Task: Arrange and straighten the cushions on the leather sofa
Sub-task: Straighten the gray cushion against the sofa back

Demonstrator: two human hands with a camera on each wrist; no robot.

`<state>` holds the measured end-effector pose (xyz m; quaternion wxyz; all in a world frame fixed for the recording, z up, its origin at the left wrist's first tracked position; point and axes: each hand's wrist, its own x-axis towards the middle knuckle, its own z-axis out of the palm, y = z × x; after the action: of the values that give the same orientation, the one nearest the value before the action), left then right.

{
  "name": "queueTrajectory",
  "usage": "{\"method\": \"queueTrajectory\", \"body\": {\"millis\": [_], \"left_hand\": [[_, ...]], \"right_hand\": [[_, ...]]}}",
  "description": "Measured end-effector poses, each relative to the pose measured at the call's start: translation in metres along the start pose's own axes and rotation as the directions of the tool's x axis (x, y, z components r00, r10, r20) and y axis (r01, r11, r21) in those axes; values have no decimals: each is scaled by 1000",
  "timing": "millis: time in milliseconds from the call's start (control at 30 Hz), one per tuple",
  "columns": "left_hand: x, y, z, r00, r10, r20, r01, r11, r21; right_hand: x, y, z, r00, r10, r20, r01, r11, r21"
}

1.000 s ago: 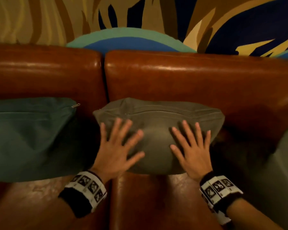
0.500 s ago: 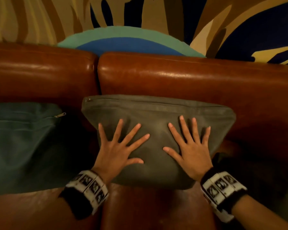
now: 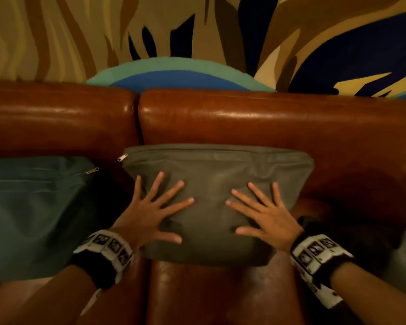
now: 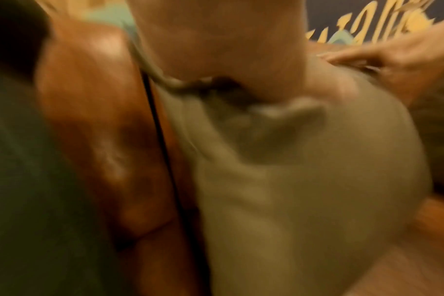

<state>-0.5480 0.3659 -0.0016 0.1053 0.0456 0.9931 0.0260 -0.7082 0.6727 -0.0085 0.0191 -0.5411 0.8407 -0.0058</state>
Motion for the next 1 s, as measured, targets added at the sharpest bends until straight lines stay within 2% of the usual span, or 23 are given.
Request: {"method": "queueTrajectory", "body": {"millis": [33, 67, 100, 133, 167, 200, 233, 267, 300, 333, 433, 500, 567, 633, 700, 733, 767, 800, 867, 900, 933, 967, 1000], "left_hand": [[-6, -7, -6, 990, -74, -122, 60, 991, -119], [-8, -11, -14, 952, -220, -213, 162, 953, -257], [-7, -10, -27, 881, -398, -255, 291, 882, -371], [-5, -10, -37, 783, -562, -267, 412, 789, -456], [0, -10, -45, 679, -692, -245, 504, 682, -530], [6, -11, -53, 582, -796, -164, 565, 542, -622], [13, -10, -61, 507, -862, -29, 595, 374, -711], [20, -9, -67, 450, -884, 123, 606, 202, -769], [25, -8, -70, 422, -878, 227, 600, 83, -795], [27, -7, -74, 399, -883, 246, 577, 34, -816], [11, -15, -81, 347, -934, 86, 462, 90, -882], [-7, -21, -77, 362, -931, 44, 463, 138, -875], [-13, -15, -71, 397, -916, 58, 498, 162, -852], [-6, -4, -68, 389, -919, 66, 465, 134, -875], [4, -1, -70, 345, -923, 171, 398, -21, -917], [7, -2, -69, 336, -904, 265, 381, -127, -916], [8, -5, -68, 349, -873, 339, 388, -195, -901], [7, -5, -67, 374, -851, 368, 399, -210, -893], [4, 0, -68, 403, -865, 300, 397, -130, -909], [1, 4, -69, 419, -873, 248, 386, -76, -920], [-2, 10, -70, 444, -875, 194, 362, -24, -932], [-6, 17, -71, 476, -867, 146, 326, 20, -945], [-11, 23, -70, 504, -858, 101, 289, 58, -955]], "right_hand": [[-2, 6, -14, 985, 139, -104, -125, 984, 129], [-1, 14, -28, 914, 360, -185, -300, 909, 288], [-1, 25, -39, 773, 604, -192, -478, 755, 448], [1, 36, -50, 581, 804, -123, -611, 531, 587], [5, 47, -59, 393, 918, 48, -678, 254, 689], [11, 55, -65, 252, 933, 257, -673, -22, 739], [17, 60, -68, 179, 890, 420, -630, -225, 743], [23, 62, -70, 162, 848, 505, -604, -319, 730], [26, 64, -71, 169, 831, 529, -605, -336, 721], [26, 63, -73, 177, 846, 503, -613, -305, 729], [10, 53, -80, 269, 887, 375, -519, -195, 832], [-9, 51, -75, 300, 870, 392, -459, -228, 859], [-19, 53, -63, 248, 877, 411, -532, -231, 815], [-16, 61, -56, 154, 907, 392, -647, -208, 734], [-6, 65, -65, 94, 934, 346, -675, -195, 711], [-1, 62, -72, 88, 957, 277, -697, -140, 703], [4, 52, -81, 116, 979, 169, -725, -33, 688], [10, 33, -89, 203, 978, 40, -738, 126, 663], [30, -18, -93, 528, 831, -172, -634, 521, 572], [45, -49, -91, 686, 702, -191, -535, 665, 521], [60, -78, -89, 813, 557, -170, -420, 763, 491], [75, -107, -88, 900, 424, -104, -330, 817, 472], [88, -132, -89, 949, 314, -23, -266, 840, 474]]}}
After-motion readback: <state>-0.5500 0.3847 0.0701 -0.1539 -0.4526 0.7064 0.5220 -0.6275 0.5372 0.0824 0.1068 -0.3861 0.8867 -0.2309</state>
